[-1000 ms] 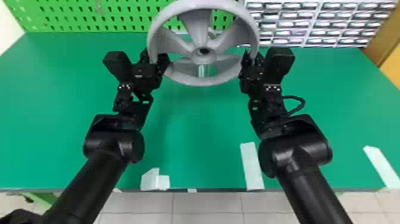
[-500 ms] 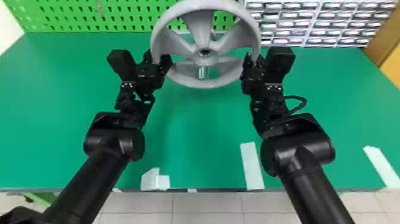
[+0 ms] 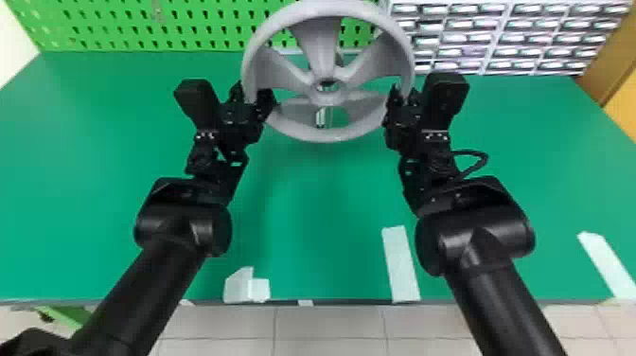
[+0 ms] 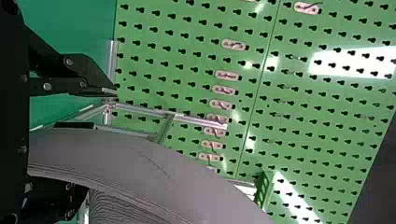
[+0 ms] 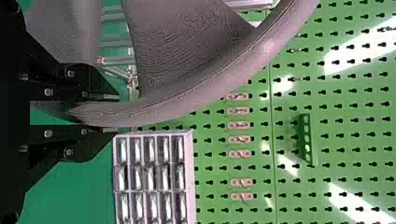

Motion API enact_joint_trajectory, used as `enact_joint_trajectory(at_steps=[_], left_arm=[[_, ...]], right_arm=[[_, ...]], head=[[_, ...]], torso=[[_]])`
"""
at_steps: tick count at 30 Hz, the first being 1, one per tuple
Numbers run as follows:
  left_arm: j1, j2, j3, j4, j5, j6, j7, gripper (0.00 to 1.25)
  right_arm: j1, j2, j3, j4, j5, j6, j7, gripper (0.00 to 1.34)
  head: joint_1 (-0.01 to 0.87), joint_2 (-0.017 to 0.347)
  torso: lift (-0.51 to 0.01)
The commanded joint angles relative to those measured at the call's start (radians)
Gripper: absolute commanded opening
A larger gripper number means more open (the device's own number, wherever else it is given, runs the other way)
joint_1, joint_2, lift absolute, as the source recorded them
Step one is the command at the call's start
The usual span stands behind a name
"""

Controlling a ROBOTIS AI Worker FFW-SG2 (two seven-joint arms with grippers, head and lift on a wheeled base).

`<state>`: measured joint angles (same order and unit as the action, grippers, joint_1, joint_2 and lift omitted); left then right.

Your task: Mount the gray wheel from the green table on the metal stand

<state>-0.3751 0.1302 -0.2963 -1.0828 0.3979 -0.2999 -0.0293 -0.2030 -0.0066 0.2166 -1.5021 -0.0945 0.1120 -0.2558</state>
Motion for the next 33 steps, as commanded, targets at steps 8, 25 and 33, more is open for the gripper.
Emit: enact_joint_trajectory(at_steps=[8, 25, 33], left_arm=[[-0.028, -0.009, -0.017, 0.044, -0.004, -0.001, 0.04, 0.37], [-0.05, -0.012, -0.007, 0.066, -0.018, 0.015, 0.051, 0.37], [-0.05, -0.012, 0.008, 0.066, -0.031, 0.019, 0.051, 0.37]], right_arm=[[-0.013, 0.002, -0.014, 0.005, 0.007, 0.032, 0.0, 0.24], [-0.038, 0.007, -0.02, 0.02, 0.004, 0.069, 0.0, 0.24], [-0.052, 0.007, -0.019, 0.034, 0.002, 0.075, 0.0, 0.24]], head=[[0.868, 0.052], [0.868, 0.052], [0.868, 0.052]], torso=[[-0.093], [-0.093], [-0.093]])
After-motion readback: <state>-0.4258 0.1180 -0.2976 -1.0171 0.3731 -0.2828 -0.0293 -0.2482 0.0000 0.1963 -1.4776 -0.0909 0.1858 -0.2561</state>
